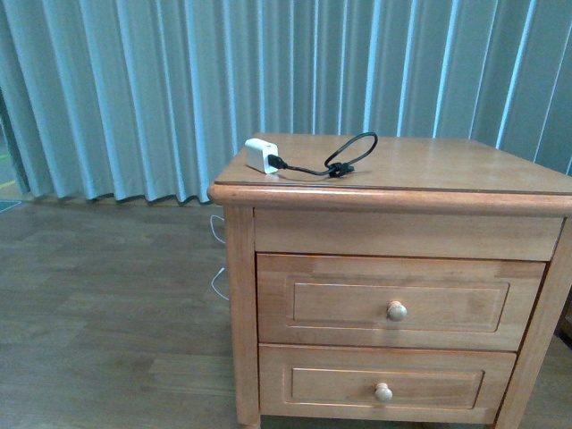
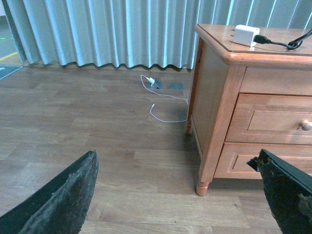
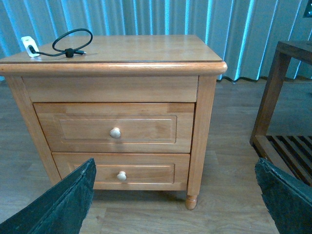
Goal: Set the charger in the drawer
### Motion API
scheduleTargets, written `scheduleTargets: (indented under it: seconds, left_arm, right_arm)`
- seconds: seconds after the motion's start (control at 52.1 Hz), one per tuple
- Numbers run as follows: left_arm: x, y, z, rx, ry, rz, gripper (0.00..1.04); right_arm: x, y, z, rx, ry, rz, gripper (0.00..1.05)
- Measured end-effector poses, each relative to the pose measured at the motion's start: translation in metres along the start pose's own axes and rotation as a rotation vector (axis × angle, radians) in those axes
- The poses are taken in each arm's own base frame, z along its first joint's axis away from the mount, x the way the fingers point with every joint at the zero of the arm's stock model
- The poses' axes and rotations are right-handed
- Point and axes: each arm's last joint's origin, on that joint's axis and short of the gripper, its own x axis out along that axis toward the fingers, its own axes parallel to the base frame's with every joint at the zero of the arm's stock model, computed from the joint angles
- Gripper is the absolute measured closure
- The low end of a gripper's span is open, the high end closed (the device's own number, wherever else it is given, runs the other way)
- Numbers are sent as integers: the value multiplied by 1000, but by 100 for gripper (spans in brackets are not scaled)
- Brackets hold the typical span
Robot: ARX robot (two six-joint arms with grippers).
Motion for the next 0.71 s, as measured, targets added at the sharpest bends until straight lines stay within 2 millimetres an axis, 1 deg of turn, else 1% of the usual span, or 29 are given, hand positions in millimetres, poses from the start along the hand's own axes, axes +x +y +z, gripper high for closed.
scheduleTargets:
  seconds: [0.211,0.307,0.384,0.518,0.633,0.709]
  left_arm:
    - [0,0,0,0,0,0,6]
    - [0,0,0,0,0,0,6]
    - [0,0,0,0,0,0,6]
    - [0,0,0,0,0,0,6]
    - [0,0,0,0,0,0,6]
    - [0,0,0,0,0,0,6]
  right_arm:
    - [0,0,-1,-6,11,-16,8]
    - [2,0,-5,-55,188,-171,8]
    - [9,1,-8,-67,262,-180,8]
    - [27,5,0,-66,286,-131,8]
    - [48,9,6,-61,284,-92,8]
    - [68,13,6,-62,293,-70,8]
